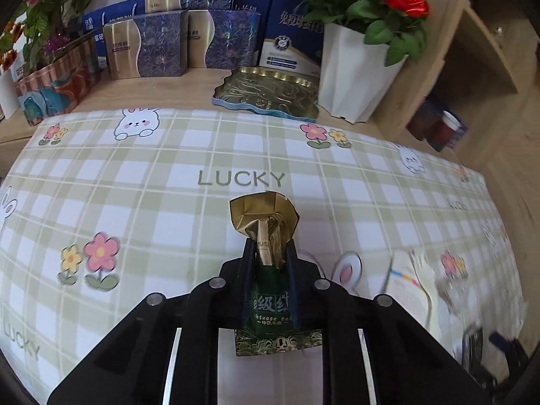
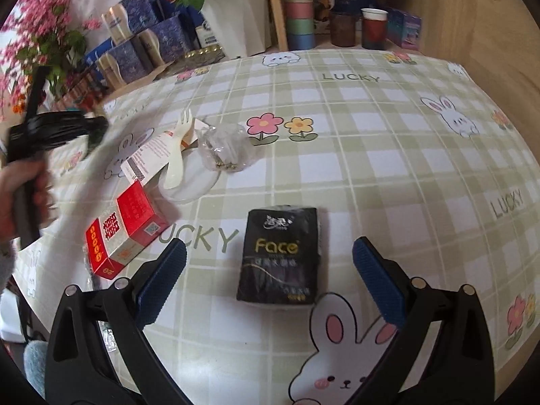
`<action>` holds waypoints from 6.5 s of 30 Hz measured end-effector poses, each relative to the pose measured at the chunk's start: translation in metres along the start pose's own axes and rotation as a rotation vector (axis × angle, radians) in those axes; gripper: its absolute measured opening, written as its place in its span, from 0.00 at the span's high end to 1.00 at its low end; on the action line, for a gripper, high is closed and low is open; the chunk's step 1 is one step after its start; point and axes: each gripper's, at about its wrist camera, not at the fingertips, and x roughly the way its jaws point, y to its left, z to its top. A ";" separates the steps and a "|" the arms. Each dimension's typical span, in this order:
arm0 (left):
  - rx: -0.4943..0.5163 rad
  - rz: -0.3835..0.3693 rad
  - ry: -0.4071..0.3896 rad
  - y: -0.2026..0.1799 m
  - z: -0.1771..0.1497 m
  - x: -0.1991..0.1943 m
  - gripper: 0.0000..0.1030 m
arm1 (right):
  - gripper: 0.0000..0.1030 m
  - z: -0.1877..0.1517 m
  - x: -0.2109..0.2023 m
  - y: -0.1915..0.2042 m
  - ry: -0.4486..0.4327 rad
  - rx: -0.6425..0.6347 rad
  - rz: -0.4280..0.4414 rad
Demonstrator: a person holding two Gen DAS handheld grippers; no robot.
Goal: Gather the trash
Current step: 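Grasp the green-and-gold snack pack with the left tool while the right tool grasps the black Face tissue pack, then carry the snack pack and tissue pack toward the bin with both tools, then open the right tool to drop the tissue pack into the bin, then lower the snack pack into the bin and open the left tool, then move both tools from the bin back toward the table, then grasp the wrapped black spoon with the left tool while the right tool grasps the white plastic fork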
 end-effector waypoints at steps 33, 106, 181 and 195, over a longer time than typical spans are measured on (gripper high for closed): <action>0.223 -0.154 -0.064 -0.065 -0.185 -0.208 0.84 | 0.61 -0.067 -0.087 0.021 -0.004 -0.034 0.075; 0.160 -0.103 0.223 -0.058 -0.347 -0.159 0.83 | 0.06 -0.152 -0.129 0.072 -0.052 -0.208 0.123; 0.105 0.015 0.048 -0.120 -0.210 -0.084 0.45 | 0.06 -0.104 -0.085 -0.002 -0.102 -0.030 0.054; 0.128 0.075 0.045 -0.101 -0.200 -0.073 0.88 | 0.06 -0.084 -0.075 -0.001 -0.099 -0.046 0.091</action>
